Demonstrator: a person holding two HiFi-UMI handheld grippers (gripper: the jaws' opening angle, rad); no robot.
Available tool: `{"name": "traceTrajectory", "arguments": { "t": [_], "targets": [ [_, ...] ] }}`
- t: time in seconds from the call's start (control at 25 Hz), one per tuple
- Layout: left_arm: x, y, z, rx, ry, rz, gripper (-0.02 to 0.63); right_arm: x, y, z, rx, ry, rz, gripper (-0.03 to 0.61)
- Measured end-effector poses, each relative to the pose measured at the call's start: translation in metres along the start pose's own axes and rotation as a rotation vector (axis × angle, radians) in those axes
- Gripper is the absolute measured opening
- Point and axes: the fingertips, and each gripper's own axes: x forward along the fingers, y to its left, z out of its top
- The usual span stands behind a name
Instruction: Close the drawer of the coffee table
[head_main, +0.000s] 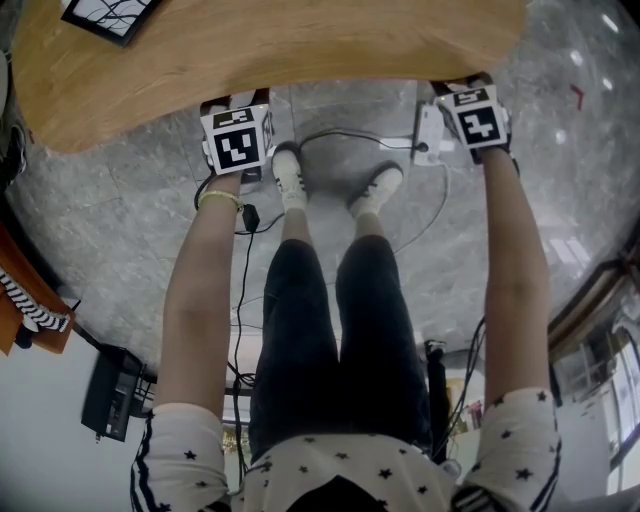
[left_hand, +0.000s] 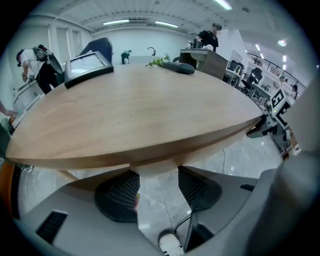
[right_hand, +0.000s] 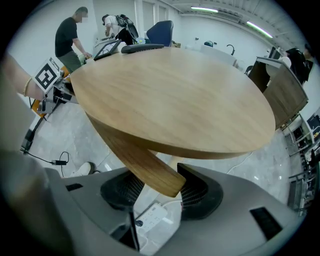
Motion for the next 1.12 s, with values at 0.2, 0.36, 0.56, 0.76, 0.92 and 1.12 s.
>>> {"name": "traceTrajectory", "arguments": {
  "t": [0.2, 0.36, 0.56, 0.76, 0.92, 1.12],
  "targets": [
    [0.001, 0.001, 0.001, -0.044, -0.022, 0.028, 0.244, 0.0, -0.004, 0.003, 0.046, -0.02, -0.01, 0.193],
    [0.003, 0.003, 0.007, -0.042, -0.057, 0.029, 0.243, 0.002, -0.007, 0.005, 0.085, -0.043, -0.033, 0.196],
    [0.007, 0.007, 0.014, -0.048, -0.098, 0.045, 0.244, 0.004, -0.011, 0.011, 0.145, -0.08, -0.06, 0.199],
    [0.007, 0.009, 0.02, -0.097, -0.14, 0.051, 0.244, 0.006, -0.022, 0.015, 0.255, -0.145, -0.087, 0.201],
    [0.008, 0.008, 0.023, -0.201, -0.167, 0.054, 0.241, 0.008, -0.026, 0.014, 0.402, -0.191, -0.091, 0.199],
    [0.01, 0.009, 0.023, -0.249, -0.17, 0.062, 0.239, 0.008, -0.028, 0.016, 0.478, -0.225, -0.09, 0.199]
  ]
}}
